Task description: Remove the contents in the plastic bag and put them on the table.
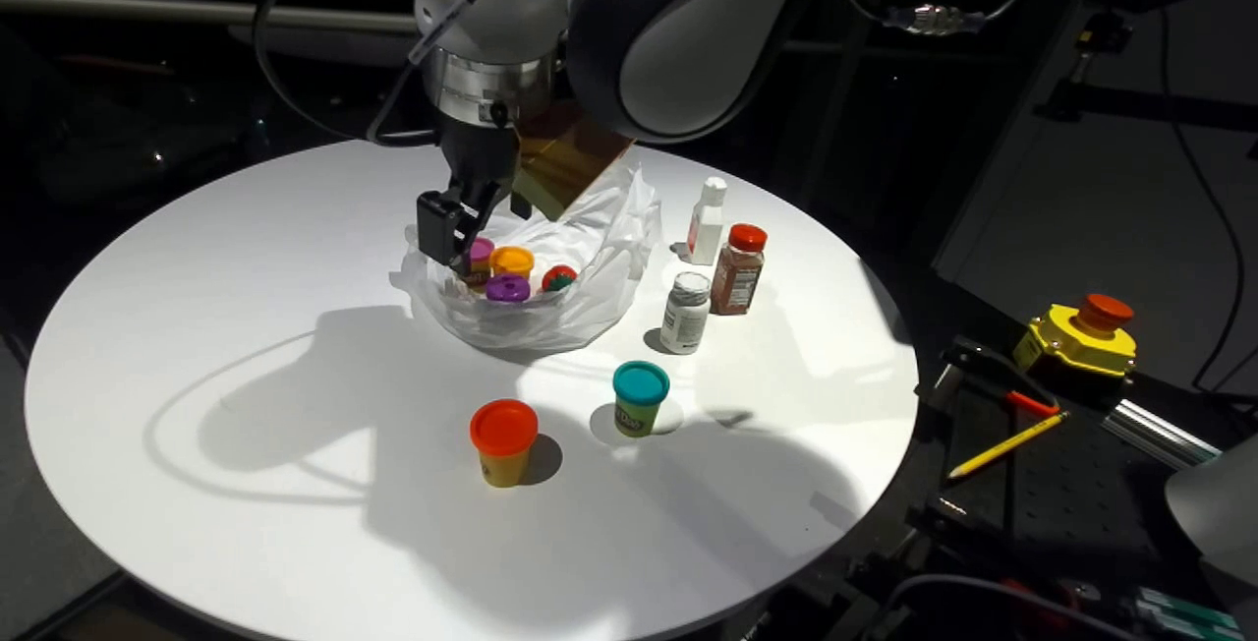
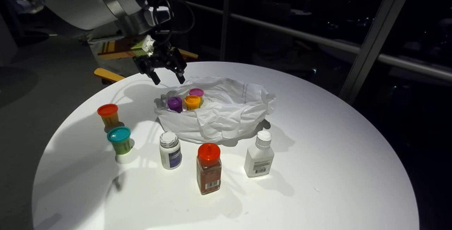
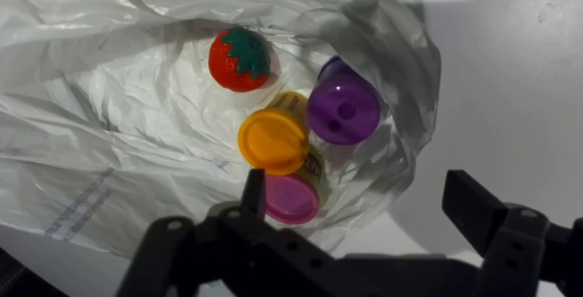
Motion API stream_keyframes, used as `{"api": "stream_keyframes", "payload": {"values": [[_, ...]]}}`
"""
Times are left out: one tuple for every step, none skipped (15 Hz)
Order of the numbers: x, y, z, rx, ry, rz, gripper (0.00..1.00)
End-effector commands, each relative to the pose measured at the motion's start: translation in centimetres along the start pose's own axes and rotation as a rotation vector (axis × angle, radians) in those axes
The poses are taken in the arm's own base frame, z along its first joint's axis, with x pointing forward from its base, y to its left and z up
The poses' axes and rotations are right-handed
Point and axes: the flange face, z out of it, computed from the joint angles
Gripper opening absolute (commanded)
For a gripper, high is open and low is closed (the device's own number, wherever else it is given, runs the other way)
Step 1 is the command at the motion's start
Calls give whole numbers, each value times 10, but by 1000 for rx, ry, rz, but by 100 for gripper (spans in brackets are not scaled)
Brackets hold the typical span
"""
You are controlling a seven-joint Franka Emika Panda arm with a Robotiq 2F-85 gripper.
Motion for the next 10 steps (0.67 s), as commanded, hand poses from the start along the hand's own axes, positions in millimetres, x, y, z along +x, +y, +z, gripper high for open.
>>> {"api": "stream_keyframes", "payload": {"values": [[21, 8, 12, -22, -1, -80, 100], [25, 10, 16, -29, -1, -84, 100], [31, 11, 19, -37, 2, -86, 100], [36, 12, 23, -45, 0, -90, 100], [41, 13, 27, -48, -2, -92, 100], [45, 14, 31, -51, -11, -97, 100], [50, 14, 36, -59, -20, -105, 100], [53, 15, 40, -65, -34, -115, 100], [57, 16, 45, -73, -51, -126, 100], [58, 16, 51, -78, -73, -142, 100]]}}
